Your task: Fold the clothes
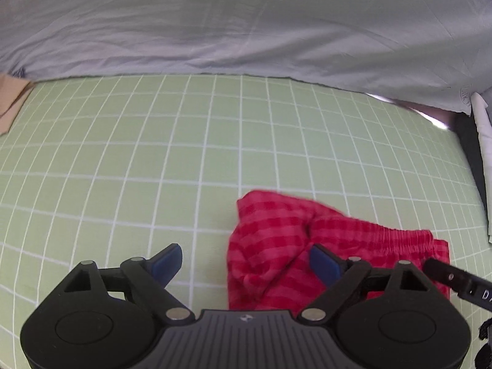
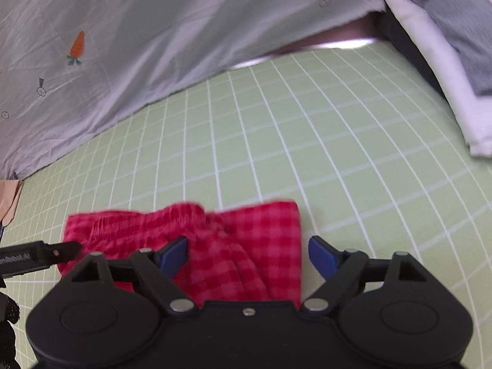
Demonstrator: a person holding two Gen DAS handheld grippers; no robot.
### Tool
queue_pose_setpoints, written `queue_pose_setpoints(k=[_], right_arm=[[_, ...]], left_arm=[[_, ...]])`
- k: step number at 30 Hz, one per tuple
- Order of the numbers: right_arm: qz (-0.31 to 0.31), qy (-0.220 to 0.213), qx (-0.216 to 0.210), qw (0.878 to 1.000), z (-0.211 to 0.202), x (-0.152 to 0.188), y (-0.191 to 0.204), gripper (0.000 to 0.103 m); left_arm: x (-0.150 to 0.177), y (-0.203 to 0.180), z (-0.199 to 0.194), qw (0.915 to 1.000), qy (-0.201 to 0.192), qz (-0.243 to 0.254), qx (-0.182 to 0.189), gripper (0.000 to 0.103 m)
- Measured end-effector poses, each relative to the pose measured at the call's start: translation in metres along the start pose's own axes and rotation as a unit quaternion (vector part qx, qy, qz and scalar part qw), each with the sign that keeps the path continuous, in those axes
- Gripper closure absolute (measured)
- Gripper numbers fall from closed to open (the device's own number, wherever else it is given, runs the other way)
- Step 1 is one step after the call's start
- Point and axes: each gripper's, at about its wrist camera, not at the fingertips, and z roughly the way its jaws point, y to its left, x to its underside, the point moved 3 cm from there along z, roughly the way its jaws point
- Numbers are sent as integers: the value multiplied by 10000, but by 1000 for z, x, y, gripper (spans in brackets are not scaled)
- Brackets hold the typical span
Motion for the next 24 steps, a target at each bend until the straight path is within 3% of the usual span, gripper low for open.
queue_pose_setpoints(k=[7, 9, 10, 11, 12, 13, 14, 19, 24], right_arm=[[-141, 237, 129, 9995, 3, 24, 3, 14], [-274, 230, 76, 9993, 3, 26, 7, 19], [-355, 200, 17, 9992, 3, 27, 10, 24], [-476, 170, -56, 9987, 2, 27, 13, 43], [-629, 162, -156, 9978, 0, 28, 18, 74], [-783, 155, -257, 9965, -2, 29, 23, 85], [-936, 148, -357, 9949, -4, 30, 28, 96], [-939, -293, -565, 9935, -43, 37, 39, 98], [-733, -676, -399, 9942, -89, 57, 35, 99]], left_arm=[[20, -7, 5, 9983, 193, -154, 525, 14], [22, -11, 7, 9975, 225, -182, 641, 24], [23, -14, 7, 9974, 221, -152, 672, 36], [23, -17, 6, 9975, 180, -69, 679, 49], [24, -21, 4, 9974, 152, 48, 710, 60], [25, -26, -1, 9969, 128, 181, 761, 84], [26, -29, -6, 9963, 93, 284, 802, 89], [38, -41, -43, 9920, -165, 492, 1151, 90], [53, -55, -77, 9855, -322, 767, 1478, 90]])
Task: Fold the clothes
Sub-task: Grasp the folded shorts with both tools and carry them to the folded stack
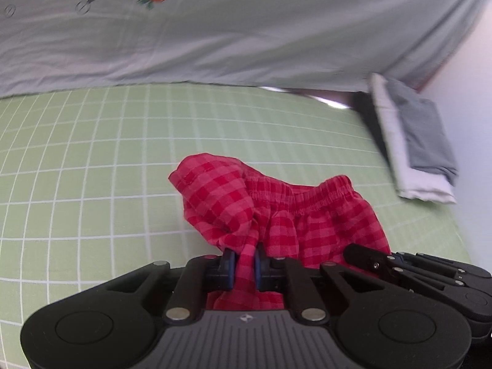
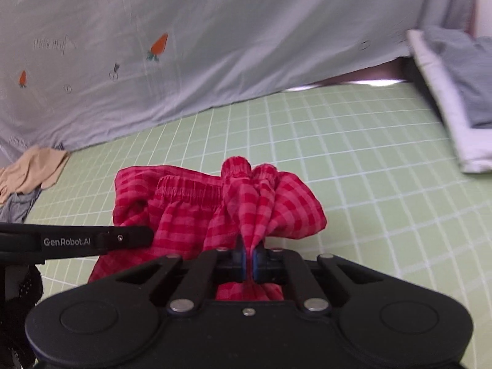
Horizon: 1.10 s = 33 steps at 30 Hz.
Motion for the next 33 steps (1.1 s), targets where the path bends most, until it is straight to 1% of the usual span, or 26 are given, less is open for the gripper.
queue_pose_setpoints(k=[2, 6, 9, 13, 17, 19, 21, 23, 25, 27, 29, 33], right_arm=[[170, -126, 129, 9997, -20, 14, -3, 99], [510, -301, 380, 9975, -56, 40, -36, 99], [706, -372, 512, 9955, -76, 56, -63, 99], [629, -452, 560, 9954, -96, 66, -107, 99], [502, -665, 563, 9949, -119, 56, -159, 99], [404, -784, 604, 9943, -127, 46, -184, 99], [380, -886, 653, 9932, -131, 32, -209, 99], [394, -986, 692, 9919, -133, 16, -235, 99], [395, -1151, 755, 9897, -136, -8, -259, 99], [378, -1363, 794, 9868, -139, -35, -282, 99], [288, -1697, 858, 9813, -142, -69, -303, 99], [215, -2344, 1022, 9665, -142, -138, -343, 99]], left_arm=[[5, -14, -8, 9998, -31, 148, 154, 90], [22, -48, -16, 9982, -61, 476, 359, 90], [33, -76, -13, 9975, -43, 527, 472, 90], [46, -120, -1, 9971, -36, 499, 572, 90], [50, -175, 21, 9957, -178, 546, 731, 90], [46, -201, 34, 9953, -269, 537, 765, 90], [36, -225, 48, 9952, -320, 462, 807, 90], [21, -250, 59, 9945, -375, 443, 871, 90], [-2, -276, 68, 9930, -483, 560, 925, 90], [-29, -299, 76, 9907, -611, 655, 1020, 90], [-61, -315, 87, 9878, -749, 699, 1174, 90], [-130, -346, 122, 9827, -978, 841, 1327, 90]])
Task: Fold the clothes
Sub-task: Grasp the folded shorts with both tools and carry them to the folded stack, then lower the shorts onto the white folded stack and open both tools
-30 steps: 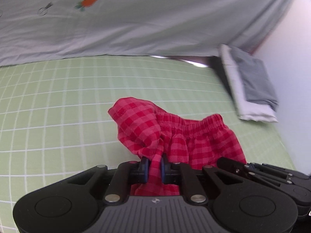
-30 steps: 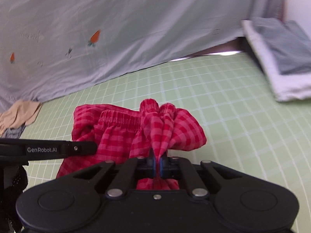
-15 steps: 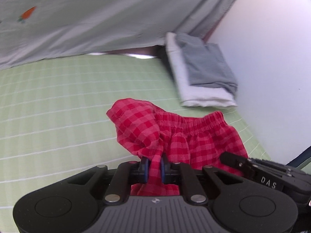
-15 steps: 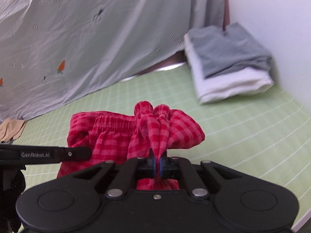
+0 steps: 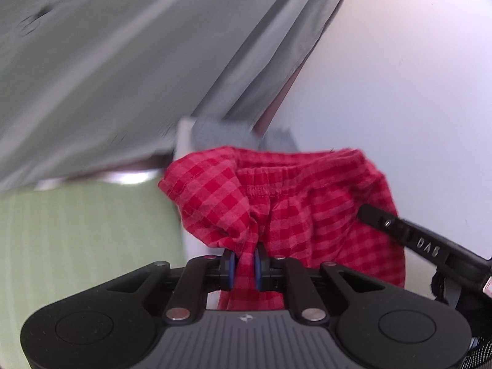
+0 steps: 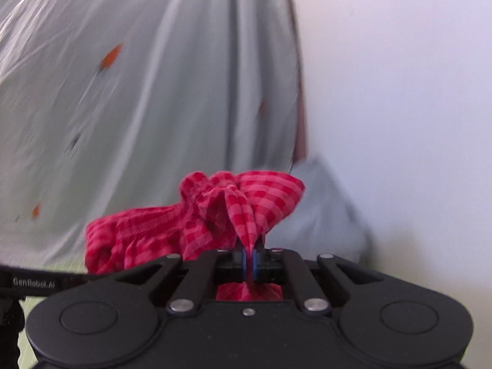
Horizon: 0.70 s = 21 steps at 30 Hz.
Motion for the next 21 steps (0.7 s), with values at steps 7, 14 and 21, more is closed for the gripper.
queue_pose_setpoints(k=[7, 14, 21], right_arm=[[152, -96, 1203, 9926, 119, -32, -48, 60], [361, 303, 1556, 9867, 132, 19, -57, 22], [653, 668, 1659, 9817, 68, 66, -44, 3]], left_arm=[[-55, 24, 104, 9964, -85, 8, -844, 36], [-20, 56, 103, 9934, 189, -33, -1133, 13], [18, 36, 68, 9950, 345, 7, -941, 5]])
